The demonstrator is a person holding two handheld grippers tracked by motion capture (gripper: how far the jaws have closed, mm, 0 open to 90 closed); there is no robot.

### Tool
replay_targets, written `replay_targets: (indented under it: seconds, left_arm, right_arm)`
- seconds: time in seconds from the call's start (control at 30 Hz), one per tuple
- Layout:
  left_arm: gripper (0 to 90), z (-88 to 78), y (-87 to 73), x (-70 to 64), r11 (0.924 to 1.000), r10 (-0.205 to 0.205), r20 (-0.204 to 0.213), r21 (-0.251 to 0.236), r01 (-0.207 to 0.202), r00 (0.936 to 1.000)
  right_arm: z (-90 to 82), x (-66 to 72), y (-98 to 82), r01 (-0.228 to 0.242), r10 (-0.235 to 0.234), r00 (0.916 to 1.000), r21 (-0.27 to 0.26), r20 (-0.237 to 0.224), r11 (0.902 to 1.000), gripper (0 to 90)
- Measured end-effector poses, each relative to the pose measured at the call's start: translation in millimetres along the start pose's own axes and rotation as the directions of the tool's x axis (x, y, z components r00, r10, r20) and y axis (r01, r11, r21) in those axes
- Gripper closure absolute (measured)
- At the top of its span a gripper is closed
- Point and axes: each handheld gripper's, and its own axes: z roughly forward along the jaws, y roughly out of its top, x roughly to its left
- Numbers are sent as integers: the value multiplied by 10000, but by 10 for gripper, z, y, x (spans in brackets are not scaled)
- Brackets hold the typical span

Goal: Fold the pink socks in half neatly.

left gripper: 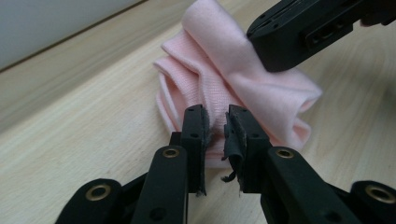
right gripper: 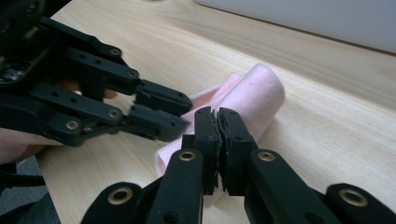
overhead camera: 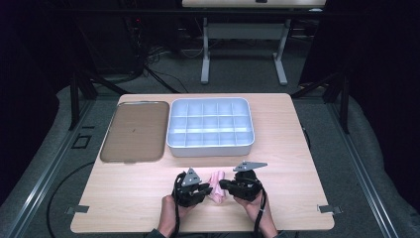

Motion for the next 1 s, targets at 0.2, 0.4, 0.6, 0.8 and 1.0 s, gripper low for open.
replay_targets:
  seconds: [0.2,0.4,0.6,0.8,1.0]
  left_arm:
    - [800,-4,-25,72,9998,-122,-151,173,125,9998]
    - [854,58,-30,85,9990,-262,-10,375,263,9997]
    - [866,74,-44,118,9989,-359,170,297,354,9992]
    - [867,78,-51,138,9989,-399,317,240,391,9987]
    - [791,0,-61,180,9980,-626,593,142,618,9963]
  right_arm:
    - [-65,3,11,139,-139,9999,-26,90,9999,869]
    - [-71,53,89,324,-324,9995,-75,30,9994,869]
    - [36,108,168,620,-618,9980,157,-125,9980,869]
    - [167,135,188,744,-734,9968,297,-313,9968,870]
    - [223,71,172,620,-611,9979,503,-193,9968,870]
